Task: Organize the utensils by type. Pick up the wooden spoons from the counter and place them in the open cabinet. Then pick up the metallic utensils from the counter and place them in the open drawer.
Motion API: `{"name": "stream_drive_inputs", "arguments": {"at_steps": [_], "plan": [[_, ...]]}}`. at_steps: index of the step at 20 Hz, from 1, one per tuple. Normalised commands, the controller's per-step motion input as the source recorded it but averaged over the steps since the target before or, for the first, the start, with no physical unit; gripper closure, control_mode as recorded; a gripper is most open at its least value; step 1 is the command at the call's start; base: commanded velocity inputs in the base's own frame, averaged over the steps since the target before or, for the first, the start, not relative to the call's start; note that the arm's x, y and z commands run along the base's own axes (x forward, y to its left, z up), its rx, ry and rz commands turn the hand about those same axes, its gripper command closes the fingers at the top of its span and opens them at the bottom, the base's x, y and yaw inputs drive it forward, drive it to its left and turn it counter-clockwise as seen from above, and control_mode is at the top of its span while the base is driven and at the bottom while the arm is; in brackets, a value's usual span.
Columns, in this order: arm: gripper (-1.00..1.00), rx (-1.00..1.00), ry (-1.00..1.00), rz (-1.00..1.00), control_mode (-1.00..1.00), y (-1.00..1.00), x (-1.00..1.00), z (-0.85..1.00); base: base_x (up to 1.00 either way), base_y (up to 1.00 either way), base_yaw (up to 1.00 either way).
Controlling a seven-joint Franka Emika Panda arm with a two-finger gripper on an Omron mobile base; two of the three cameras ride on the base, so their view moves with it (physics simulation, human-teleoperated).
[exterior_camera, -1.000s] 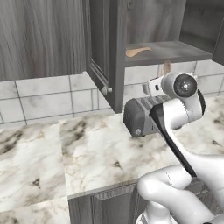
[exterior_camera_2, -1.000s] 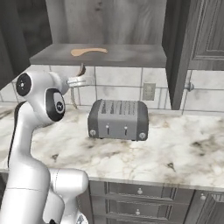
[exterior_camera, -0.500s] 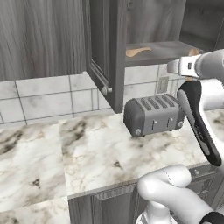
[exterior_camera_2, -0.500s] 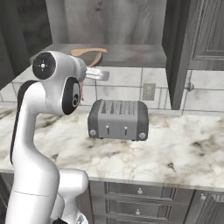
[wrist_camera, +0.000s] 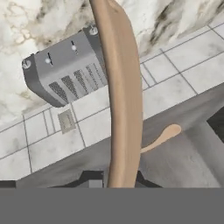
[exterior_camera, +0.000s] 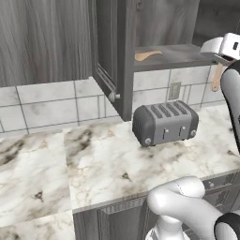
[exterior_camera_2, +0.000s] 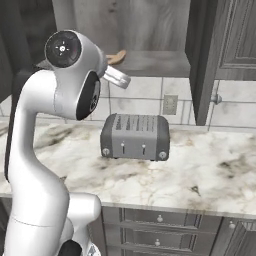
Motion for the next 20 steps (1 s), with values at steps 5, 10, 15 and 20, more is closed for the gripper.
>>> {"name": "stream_drive_inputs", "arguments": {"at_steps": [5,10,15,20], "plan": [[1.00,0.29,0.21,0.00,-1.00,0.00,0.23,0.10,0.00,0.00,0.00],[1.00,0.23,-0.07,-0.05,-1.00,0.00,0.23,-0.13,0.00,0.00,0.00],[1.00,0.15,-0.11,-0.09,-1.00,0.07,0.52,-0.61,0.00,0.00,0.00],[1.00,0.13,0.09,-0.05,-1.00,0.10,0.66,-0.09,0.00,0.00,0.00]]}}
